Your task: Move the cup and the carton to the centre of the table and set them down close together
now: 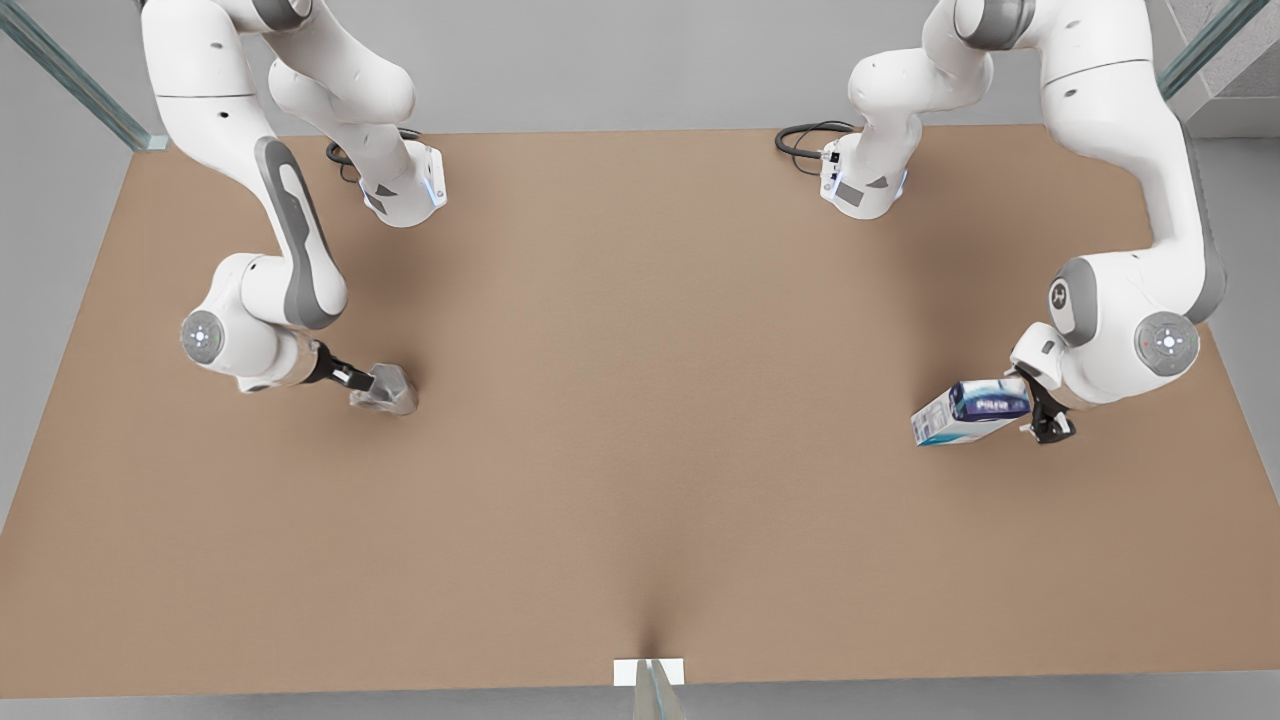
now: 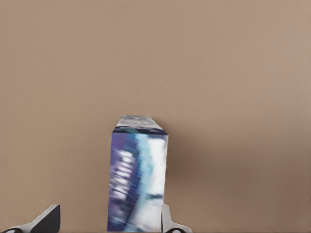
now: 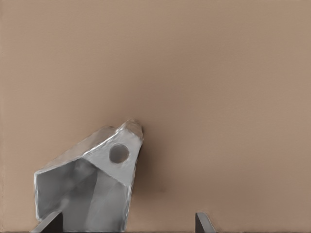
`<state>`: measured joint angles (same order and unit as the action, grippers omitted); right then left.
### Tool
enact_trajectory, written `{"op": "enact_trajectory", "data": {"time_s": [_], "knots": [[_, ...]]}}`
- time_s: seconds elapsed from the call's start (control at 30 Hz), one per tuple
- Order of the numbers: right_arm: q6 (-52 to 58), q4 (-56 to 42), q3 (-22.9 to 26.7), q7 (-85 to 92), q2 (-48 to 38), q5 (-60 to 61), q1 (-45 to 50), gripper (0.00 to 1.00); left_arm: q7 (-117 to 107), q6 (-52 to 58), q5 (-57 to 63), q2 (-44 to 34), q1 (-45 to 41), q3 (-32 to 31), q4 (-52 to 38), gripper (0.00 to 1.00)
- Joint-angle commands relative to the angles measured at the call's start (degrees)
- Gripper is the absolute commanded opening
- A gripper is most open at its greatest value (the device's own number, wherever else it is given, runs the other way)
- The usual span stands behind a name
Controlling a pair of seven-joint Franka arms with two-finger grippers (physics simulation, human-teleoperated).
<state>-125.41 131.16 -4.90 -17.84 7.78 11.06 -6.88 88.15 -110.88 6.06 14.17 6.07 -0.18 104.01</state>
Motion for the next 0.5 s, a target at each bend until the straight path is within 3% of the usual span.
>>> {"op": "enact_trajectory", "data": {"time_s": [0.0,0.47], "knots": [[-0.7,0.7,0.0,0.0,-0.3,0.0,-0.2,1.0,0.0,-0.1,1.1,0.0,0.0,-0.1,0.1,1.0],[-5.5,3.8,-0.5,-1.6,3.0,4.1,1.3,1.0,0.0,-14.7,1.1,-0.1,-0.1,-0.2,10.9,0.99]]}}
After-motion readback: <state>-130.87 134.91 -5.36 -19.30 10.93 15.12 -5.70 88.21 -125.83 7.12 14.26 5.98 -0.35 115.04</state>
